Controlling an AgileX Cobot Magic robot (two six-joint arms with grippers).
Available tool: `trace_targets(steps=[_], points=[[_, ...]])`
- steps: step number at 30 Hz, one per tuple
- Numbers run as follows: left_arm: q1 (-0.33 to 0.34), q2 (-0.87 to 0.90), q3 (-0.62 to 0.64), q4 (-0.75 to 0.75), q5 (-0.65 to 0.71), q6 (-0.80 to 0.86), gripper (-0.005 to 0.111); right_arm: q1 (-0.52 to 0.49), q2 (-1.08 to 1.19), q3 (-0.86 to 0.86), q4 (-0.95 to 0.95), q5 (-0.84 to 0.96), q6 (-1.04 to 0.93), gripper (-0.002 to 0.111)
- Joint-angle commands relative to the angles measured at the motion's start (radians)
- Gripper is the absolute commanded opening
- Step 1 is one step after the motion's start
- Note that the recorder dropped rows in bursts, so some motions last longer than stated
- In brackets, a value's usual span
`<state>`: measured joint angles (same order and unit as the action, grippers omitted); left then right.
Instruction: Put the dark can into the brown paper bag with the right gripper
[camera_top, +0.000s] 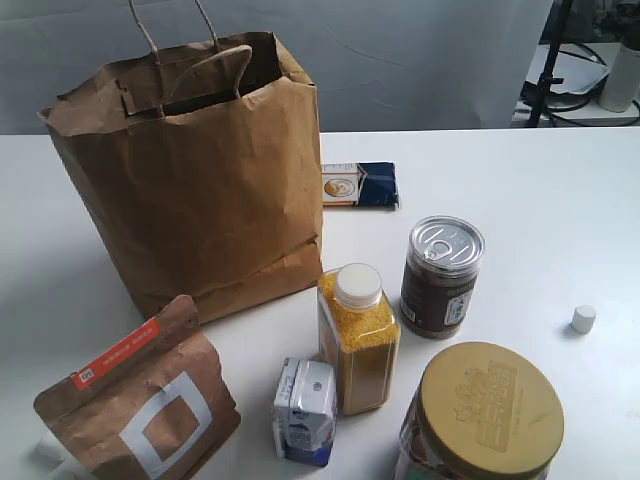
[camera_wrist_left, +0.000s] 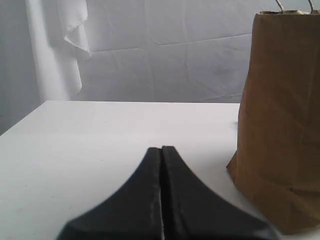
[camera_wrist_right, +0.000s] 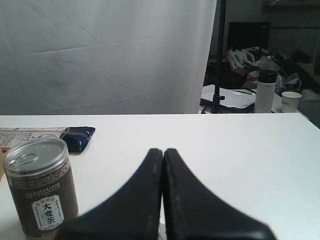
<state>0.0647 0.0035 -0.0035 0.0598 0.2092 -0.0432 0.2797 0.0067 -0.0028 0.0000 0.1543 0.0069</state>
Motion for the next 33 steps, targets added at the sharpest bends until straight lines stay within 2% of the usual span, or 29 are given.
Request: trace_targets(steps=[1, 11, 15, 20, 22, 28, 30, 31, 33], points=[[-0.008, -0.003, 0.004, 0.003, -0.009, -0.002, 0.000, -0.002, -0.007, 0.003, 0.000, -0.014, 0.000, 0.000], [-0.008, -0.003, 0.004, 0.003, -0.009, -0.002, 0.000, -0.002, -0.007, 0.003, 0.015, -0.064, 0.003, 0.000], [-0.008, -0.003, 0.004, 0.003, -0.009, -0.002, 0.000, -0.002, -0.007, 0.003, 0.153, -0.078, 0.005, 0.000], [-0.008, -0.003, 0.004, 0.003, -0.009, -0.002, 0.000, -0.002, -0.007, 0.003, 0.404, -0.222, 0.067, 0.000], [-0.008, -0.003, 0.004, 0.003, -0.009, -0.002, 0.000, -0.002, -0.007, -0.008, 0.421, -0.217, 0.065, 0.000], [-0.008, -0.003, 0.004, 0.003, -0.009, -0.002, 0.000, 0.000, 0.100, -0.271, 0.389, 0.028, -0.007, 0.000], [-0.008, -0.003, 0.004, 0.003, -0.009, -0.002, 0.000, 0.000, 0.258, -0.410, 0.474, 0.141, -0.143, 0.000], [-0.008, -0.003, 0.004, 0.003, -0.009, -0.002, 0.000, 0.000, 0.374, -0.502, 0.583, 0.246, -0.287, 0.000], [-0.008, -0.003, 0.004, 0.003, -0.009, -0.002, 0.000, 0.000, 0.502, -0.614, 0.639, 0.384, -0.371, 0.000]])
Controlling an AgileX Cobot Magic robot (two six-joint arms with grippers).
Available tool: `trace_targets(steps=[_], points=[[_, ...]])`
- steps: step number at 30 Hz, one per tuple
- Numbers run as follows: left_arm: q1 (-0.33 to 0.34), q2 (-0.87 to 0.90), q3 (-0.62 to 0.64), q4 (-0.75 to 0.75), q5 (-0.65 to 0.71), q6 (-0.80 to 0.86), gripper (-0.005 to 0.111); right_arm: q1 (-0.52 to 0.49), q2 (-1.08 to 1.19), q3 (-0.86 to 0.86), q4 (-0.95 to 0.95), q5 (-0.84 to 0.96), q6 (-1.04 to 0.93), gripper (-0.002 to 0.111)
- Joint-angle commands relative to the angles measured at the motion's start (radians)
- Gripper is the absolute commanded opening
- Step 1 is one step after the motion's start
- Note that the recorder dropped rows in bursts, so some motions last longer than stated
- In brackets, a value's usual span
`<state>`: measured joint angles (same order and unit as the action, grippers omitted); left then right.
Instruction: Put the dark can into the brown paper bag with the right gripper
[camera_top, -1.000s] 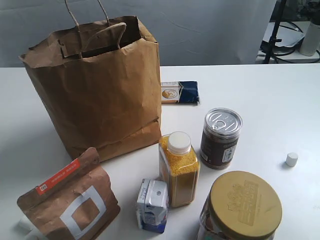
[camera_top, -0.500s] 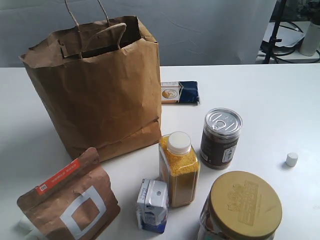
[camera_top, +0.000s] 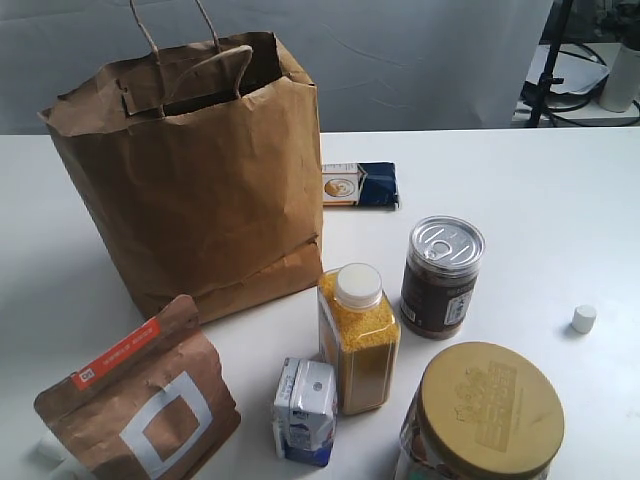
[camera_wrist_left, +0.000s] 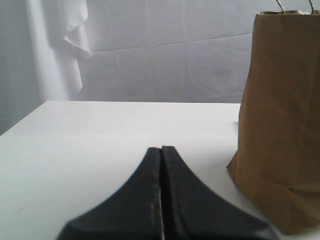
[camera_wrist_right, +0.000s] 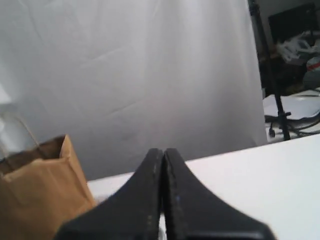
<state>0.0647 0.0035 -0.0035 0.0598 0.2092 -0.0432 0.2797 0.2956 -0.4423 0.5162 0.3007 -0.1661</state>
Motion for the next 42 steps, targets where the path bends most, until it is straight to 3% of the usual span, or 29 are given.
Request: trace_targets(steps=[1, 3, 6, 12, 15, 19, 22, 42], points=[[-0.008, -0.003, 0.004, 0.003, -0.009, -0.002, 0.000, 0.000, 0.300, -0.263, 0.074, 0.320, -0.183, 0.000], [-0.008, -0.003, 0.004, 0.003, -0.009, -0.002, 0.000, 0.011, 0.490, -0.467, -0.102, 0.517, -0.060, 0.000], [-0.008, -0.003, 0.004, 0.003, -0.009, -0.002, 0.000, 0.077, 0.625, -0.623, -0.218, 0.659, 0.009, 0.000], [-0.008, -0.003, 0.004, 0.003, -0.009, -0.002, 0.000, 0.347, 0.954, -0.916, -0.500, 0.875, 0.208, 0.002], [-0.008, -0.003, 0.004, 0.003, -0.009, -0.002, 0.000, 0.419, 1.111, -0.990, -0.531, 0.920, 0.245, 0.023], [-0.008, -0.003, 0.004, 0.003, -0.009, -0.002, 0.000, 0.449, 1.241, -1.002, -0.534, 0.920, 0.289, 0.077], [-0.008, -0.003, 0.004, 0.003, -0.009, -0.002, 0.000, 0.451, 1.303, -1.002, -0.538, 0.888, 0.294, 0.105], [-0.008, -0.003, 0.004, 0.003, -0.009, -0.002, 0.000, 0.417, 1.604, -1.002, -0.536, 0.746, 0.271, 0.105]])
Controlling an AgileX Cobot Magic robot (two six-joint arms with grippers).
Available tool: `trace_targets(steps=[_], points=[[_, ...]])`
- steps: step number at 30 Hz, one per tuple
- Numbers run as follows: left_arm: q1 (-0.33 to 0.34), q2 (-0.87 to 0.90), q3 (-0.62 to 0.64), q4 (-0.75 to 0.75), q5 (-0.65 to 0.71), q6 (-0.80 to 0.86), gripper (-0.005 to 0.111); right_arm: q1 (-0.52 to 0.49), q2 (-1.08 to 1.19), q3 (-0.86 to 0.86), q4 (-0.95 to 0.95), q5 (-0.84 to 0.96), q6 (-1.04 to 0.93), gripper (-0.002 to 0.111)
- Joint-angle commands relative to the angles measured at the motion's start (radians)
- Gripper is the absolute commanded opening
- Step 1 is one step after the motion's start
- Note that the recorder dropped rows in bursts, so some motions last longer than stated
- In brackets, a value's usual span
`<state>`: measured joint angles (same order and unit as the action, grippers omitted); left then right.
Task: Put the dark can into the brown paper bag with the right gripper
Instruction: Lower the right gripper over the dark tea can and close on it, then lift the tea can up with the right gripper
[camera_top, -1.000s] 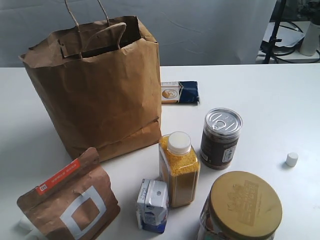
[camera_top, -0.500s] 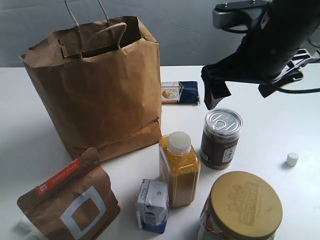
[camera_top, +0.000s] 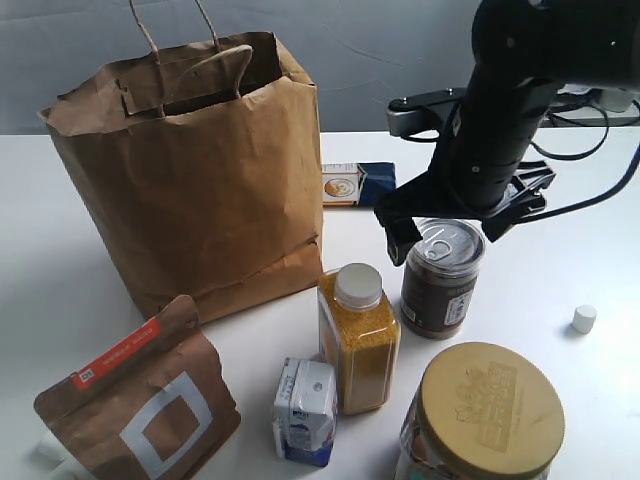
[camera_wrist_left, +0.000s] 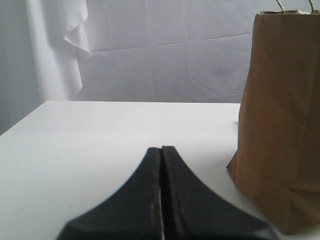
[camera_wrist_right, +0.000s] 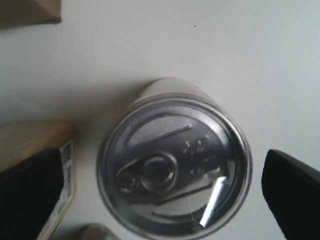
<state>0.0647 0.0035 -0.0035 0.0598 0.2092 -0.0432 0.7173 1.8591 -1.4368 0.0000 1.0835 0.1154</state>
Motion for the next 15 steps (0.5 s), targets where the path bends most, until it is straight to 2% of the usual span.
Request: trace_targets(steps=[1, 5, 8, 9, 15], points=[[-0.008, -0.003, 0.004, 0.003, -0.009, -0.002, 0.000, -0.023, 0.051, -0.008, -0.023, -0.042, -0.011, 0.105], [-0.008, -0.003, 0.004, 0.003, -0.009, -0.002, 0.000, -0.034, 0.081, -0.008, -0.030, -0.093, -0.015, 0.105], [-0.008, -0.003, 0.004, 0.003, -0.009, -0.002, 0.000, -0.034, 0.099, -0.008, -0.030, -0.109, -0.015, 0.094], [-0.008, -0.003, 0.004, 0.003, -0.009, -0.002, 0.000, -0.034, 0.102, -0.008, -0.024, -0.105, -0.015, 0.088], [-0.008, -0.003, 0.004, 0.003, -0.009, -0.002, 0.000, -0.034, 0.101, -0.002, -0.024, -0.078, -0.008, 0.025]])
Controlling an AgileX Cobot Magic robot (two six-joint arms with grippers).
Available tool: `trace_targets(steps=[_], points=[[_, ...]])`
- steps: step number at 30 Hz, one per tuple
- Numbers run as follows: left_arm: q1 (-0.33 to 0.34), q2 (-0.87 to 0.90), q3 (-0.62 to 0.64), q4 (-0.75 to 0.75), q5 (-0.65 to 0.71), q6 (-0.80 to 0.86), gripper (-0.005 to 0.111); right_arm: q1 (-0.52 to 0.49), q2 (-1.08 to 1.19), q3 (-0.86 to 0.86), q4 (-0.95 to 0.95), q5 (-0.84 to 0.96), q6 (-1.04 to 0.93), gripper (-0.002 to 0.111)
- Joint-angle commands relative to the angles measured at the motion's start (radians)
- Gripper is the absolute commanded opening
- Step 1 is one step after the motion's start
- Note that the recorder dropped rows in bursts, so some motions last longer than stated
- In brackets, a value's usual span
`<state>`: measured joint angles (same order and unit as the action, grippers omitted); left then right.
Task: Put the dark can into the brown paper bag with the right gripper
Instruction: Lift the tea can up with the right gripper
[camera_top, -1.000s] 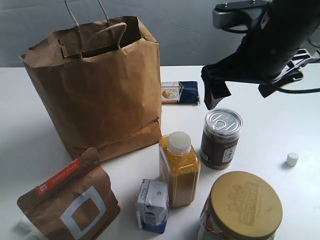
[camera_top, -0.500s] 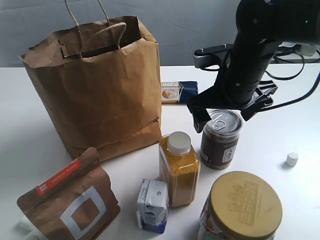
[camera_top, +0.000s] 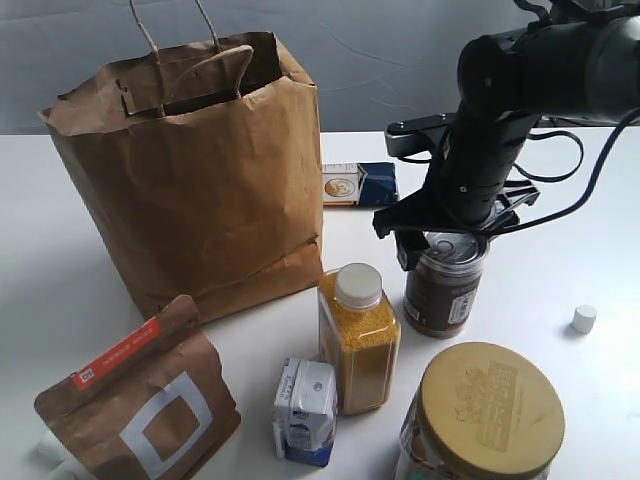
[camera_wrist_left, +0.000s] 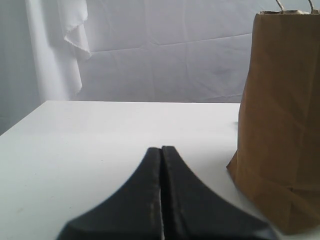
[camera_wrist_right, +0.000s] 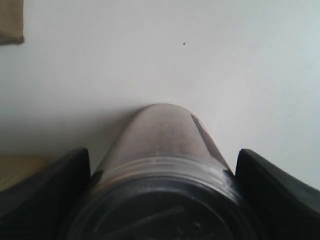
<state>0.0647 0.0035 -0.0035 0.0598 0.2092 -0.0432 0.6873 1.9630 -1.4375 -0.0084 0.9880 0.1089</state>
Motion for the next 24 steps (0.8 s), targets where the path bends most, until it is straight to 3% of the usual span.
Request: trace_targets(steps=[1, 3, 13, 24], points=[[-0.008, -0.003, 0.004, 0.003, -0.009, -0.002, 0.000, -0.004, -0.006, -0.001, -0.013, 0.020, -0.001, 0.015], [-0.008, -0.003, 0.004, 0.003, -0.009, -0.002, 0.000, -0.004, -0.017, -0.001, -0.011, 0.031, -0.006, 0.000], [-0.008, -0.003, 0.004, 0.003, -0.009, -0.002, 0.000, -0.001, -0.270, -0.008, -0.067, -0.004, -0.020, 0.000], [-0.008, -0.003, 0.004, 0.003, -0.009, -0.002, 0.000, 0.000, -0.524, -0.008, 0.067, -0.289, -0.036, 0.000]])
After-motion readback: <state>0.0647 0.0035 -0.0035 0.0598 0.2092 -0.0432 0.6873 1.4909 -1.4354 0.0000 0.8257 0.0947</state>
